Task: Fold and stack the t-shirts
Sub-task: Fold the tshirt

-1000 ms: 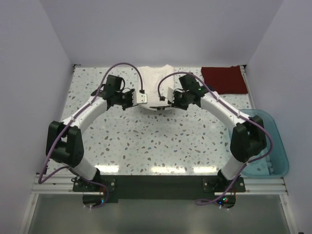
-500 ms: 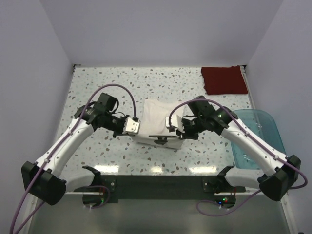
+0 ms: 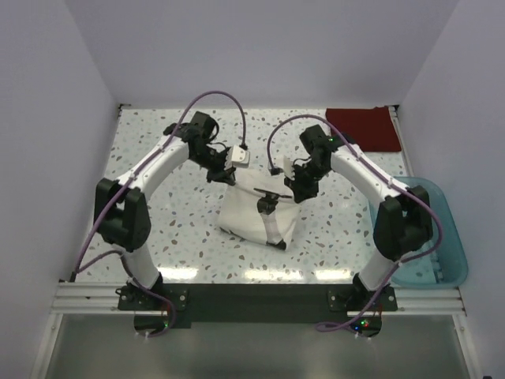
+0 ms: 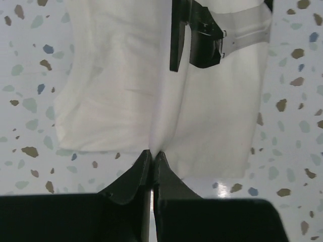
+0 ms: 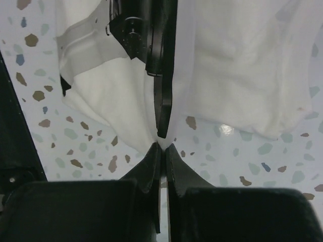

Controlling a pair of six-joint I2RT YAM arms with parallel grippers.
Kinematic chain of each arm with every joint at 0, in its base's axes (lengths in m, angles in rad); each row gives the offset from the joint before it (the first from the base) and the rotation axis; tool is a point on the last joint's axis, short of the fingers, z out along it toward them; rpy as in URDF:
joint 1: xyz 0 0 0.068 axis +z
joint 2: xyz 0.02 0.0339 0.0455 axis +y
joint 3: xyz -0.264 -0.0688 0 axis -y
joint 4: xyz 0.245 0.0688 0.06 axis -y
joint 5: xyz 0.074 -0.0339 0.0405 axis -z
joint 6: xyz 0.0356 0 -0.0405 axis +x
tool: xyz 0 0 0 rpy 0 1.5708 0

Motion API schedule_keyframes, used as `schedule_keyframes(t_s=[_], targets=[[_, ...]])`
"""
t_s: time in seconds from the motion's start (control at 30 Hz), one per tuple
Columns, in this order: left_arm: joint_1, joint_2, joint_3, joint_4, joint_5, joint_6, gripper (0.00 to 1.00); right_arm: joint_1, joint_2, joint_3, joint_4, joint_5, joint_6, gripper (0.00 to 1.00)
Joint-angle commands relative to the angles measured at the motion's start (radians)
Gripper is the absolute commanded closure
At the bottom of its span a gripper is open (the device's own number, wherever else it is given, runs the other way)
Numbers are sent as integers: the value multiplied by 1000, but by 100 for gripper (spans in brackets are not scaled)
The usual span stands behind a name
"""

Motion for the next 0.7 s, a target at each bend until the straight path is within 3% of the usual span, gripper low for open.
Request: schedule_keyframes(t_s=[0.0,0.07,0.1,0.3,0.53,0.67], targets=[[41,129,199,70,37,-23,100,-44,87,128,1,-7,-56,100],[56,242,259,79,43,-26,100,-55,178,170,24,4,-53,100],[79,378,355,85,35,-33,100,-73,279,253,44,21,-43,100],[85,528,425,86,2,-41,100,-99,495,367,127,93,-24,100],[85,478,255,136,1,-105,100,-70,601,420,184,108,-22,100],[90,286,1,177,34,-133,100,-18,569,359,187,79,-26,100]])
